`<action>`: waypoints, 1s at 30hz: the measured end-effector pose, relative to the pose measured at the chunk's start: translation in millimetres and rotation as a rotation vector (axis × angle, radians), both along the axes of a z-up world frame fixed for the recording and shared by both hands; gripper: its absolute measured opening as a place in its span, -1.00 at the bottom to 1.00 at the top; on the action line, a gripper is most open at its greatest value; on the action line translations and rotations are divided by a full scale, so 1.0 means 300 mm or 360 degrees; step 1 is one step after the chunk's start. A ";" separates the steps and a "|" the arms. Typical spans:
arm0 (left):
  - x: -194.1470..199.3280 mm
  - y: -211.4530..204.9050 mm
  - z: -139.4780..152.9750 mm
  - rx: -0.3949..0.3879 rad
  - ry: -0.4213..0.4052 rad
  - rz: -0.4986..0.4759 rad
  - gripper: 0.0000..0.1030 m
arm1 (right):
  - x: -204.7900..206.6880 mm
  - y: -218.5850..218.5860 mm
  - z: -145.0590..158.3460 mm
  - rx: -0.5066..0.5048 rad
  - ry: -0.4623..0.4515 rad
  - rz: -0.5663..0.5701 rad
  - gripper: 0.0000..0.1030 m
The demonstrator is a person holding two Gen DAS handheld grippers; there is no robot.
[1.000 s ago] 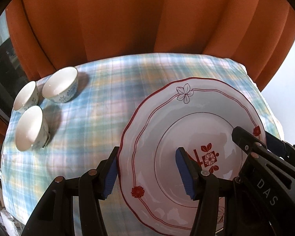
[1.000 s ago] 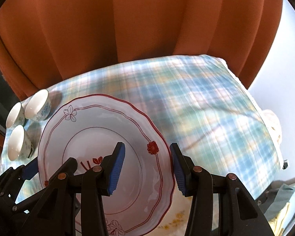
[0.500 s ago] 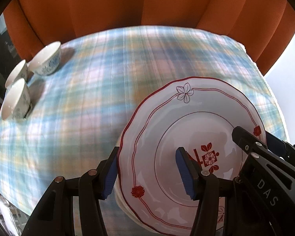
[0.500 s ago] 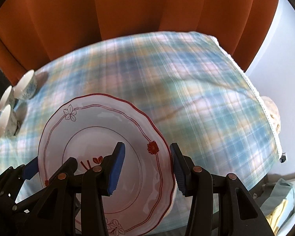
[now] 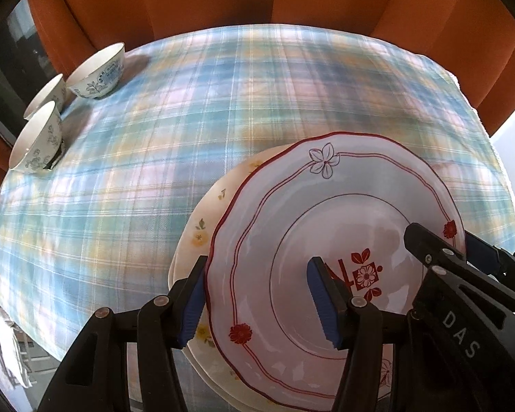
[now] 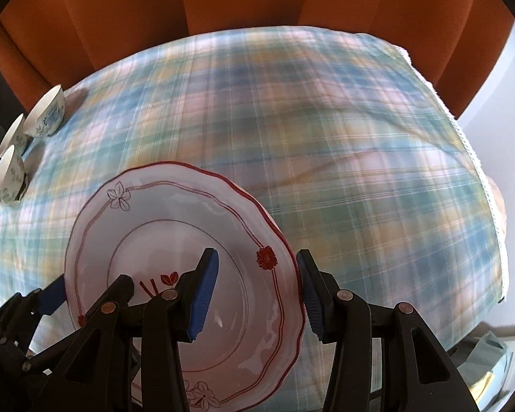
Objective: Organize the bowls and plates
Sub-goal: 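Lift the red-rimmed plate with the left tool and carry it over the yellow-flower stack, then lower the red-rimmed plate onto the stack and open the left tool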
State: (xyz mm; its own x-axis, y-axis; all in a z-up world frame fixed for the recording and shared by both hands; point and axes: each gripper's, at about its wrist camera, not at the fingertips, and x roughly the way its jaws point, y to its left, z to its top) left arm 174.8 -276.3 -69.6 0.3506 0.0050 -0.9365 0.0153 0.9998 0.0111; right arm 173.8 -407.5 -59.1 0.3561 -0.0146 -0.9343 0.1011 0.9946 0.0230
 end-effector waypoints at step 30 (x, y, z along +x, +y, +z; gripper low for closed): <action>0.021 -0.017 -0.019 0.0247 -0.0083 0.0171 0.35 | 0.021 -0.002 -0.004 0.0059 -0.0101 0.0171 -0.52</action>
State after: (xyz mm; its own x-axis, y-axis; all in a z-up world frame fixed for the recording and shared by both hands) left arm 181.0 -281.6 -75.2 0.3882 0.1880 -0.9022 -0.0963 0.9819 0.1632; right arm 180.0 -408.2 -60.2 0.4124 0.0611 -0.9090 -0.0090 0.9980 0.0630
